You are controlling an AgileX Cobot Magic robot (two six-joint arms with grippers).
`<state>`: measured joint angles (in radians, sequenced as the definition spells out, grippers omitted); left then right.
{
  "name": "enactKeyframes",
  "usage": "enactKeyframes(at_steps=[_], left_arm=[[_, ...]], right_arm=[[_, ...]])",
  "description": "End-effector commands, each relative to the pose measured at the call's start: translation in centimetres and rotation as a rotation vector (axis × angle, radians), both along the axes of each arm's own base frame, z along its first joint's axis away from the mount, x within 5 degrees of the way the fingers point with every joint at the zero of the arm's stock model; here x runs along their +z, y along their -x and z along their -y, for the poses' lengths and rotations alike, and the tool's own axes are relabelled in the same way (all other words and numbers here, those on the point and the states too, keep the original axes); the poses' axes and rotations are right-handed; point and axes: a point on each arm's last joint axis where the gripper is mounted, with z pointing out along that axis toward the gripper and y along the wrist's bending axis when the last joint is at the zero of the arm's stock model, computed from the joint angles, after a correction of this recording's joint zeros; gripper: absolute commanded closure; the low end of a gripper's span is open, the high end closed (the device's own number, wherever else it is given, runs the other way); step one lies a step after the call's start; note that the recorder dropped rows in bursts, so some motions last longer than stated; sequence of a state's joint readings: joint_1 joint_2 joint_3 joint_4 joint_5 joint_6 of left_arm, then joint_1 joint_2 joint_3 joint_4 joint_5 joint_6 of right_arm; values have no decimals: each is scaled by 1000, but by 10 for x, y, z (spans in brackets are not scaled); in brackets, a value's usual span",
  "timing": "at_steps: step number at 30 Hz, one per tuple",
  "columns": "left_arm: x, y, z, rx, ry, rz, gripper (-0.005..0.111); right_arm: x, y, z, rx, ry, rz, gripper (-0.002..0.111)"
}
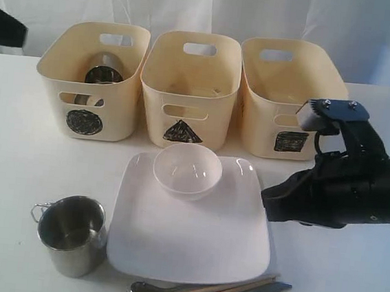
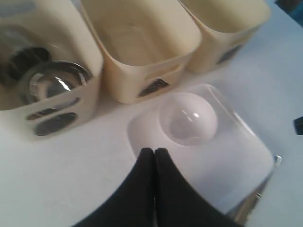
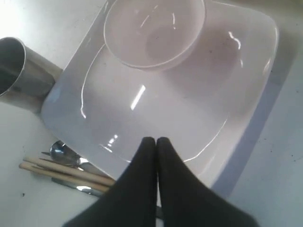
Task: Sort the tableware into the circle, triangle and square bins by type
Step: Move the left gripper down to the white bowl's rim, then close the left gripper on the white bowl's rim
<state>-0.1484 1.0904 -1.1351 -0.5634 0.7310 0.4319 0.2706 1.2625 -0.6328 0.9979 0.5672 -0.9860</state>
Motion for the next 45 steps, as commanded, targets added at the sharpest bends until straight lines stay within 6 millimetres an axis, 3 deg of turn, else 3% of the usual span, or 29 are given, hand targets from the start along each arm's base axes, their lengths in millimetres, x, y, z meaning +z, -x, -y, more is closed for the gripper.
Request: enactKeyframes(at_steps=[1, 5, 8, 11, 14, 17, 23, 30, 35, 40, 45], left_arm=[[-23, -46, 19, -87, 84, -210, 107], [-63, -91, 25, -22, 108, -312, 107], [-93, -108, 31, -30, 145, -439, 104], [-118, -120, 40, -85, 209, -540, 89], [-133, -131, 47, -114, 291, -586, 68], [-144, -141, 52, -113, 365, -642, 55], [-166, -150, 70, -120, 321, -651, 55], [-175, -148, 106, -84, 233, -583, 55], [-185, -144, 116, -16, 87, -557, 55], [-186, -142, 124, 1, 93, -557, 55], [-204, -145, 139, 21, 90, -604, 55]], right_arm=[[-1, 6, -2, 37, -14, -38, 108], [-1, 5, -2, 37, -7, -24, 108], [-1, 4, -1, 30, -4, -18, 108], [-1, 4, -1, 29, -4, -17, 108], [-1, 4, -1, 26, -5, -20, 108], [-1, 4, -1, 26, -5, -20, 108], [-1, 4, -1, 25, -6, -21, 108], [-1, 4, -1, 17, -11, -28, 108], [-1, 4, -1, 10, -17, -37, 108], [-1, 4, -1, 10, -17, -37, 108], [-1, 5, -2, 17, -20, -43, 108]])
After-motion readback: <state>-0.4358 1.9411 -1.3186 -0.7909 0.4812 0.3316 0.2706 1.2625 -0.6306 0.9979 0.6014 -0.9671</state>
